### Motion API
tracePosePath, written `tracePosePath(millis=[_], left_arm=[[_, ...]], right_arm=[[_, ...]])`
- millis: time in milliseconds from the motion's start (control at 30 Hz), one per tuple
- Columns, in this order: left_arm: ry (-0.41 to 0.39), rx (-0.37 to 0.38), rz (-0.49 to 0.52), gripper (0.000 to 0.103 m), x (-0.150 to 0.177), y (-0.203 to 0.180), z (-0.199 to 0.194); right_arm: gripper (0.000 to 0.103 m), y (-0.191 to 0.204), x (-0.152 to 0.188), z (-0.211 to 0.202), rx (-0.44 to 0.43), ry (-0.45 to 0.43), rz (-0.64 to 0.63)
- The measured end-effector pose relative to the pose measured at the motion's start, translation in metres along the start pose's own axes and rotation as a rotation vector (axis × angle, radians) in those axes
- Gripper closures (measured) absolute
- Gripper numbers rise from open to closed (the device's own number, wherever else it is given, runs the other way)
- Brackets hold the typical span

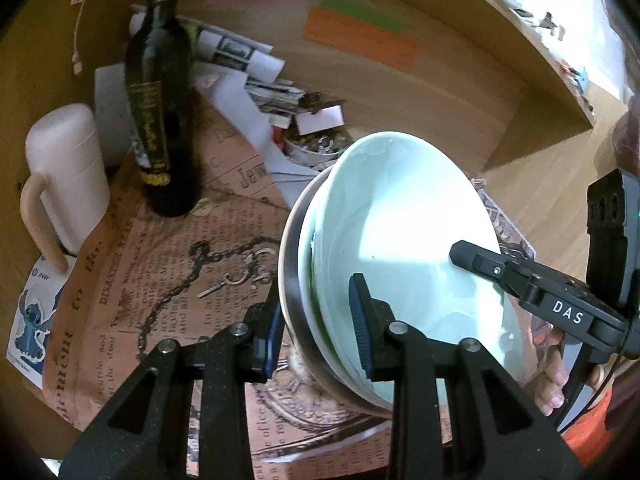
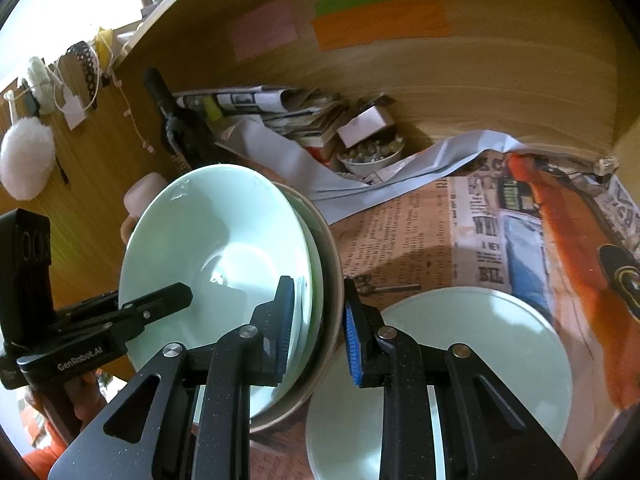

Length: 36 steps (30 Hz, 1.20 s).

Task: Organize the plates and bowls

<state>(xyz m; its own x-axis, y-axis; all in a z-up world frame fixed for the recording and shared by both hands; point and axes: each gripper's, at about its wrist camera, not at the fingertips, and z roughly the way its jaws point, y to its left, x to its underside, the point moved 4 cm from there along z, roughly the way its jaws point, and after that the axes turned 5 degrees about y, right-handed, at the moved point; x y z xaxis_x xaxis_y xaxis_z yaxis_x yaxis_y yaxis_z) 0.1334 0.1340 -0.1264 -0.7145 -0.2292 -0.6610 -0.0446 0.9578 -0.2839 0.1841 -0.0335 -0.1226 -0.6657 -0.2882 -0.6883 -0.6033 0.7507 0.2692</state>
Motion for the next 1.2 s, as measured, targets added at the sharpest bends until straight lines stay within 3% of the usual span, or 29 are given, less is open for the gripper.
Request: tracePosePath(millis=[733,1200], left_arm=[[0.097,0.12,0.117,0.072,0.006,-0.097,0.04],[0.167,0.123,0.157,0.072,0.019,-0.119,0.061]], right_arm=[[0.082,-0.076,0.03,-0.066,0.128,-0.055,0.116],[0.082,-0.105,0.054,-0.071,0.159,-0.023,0.189]])
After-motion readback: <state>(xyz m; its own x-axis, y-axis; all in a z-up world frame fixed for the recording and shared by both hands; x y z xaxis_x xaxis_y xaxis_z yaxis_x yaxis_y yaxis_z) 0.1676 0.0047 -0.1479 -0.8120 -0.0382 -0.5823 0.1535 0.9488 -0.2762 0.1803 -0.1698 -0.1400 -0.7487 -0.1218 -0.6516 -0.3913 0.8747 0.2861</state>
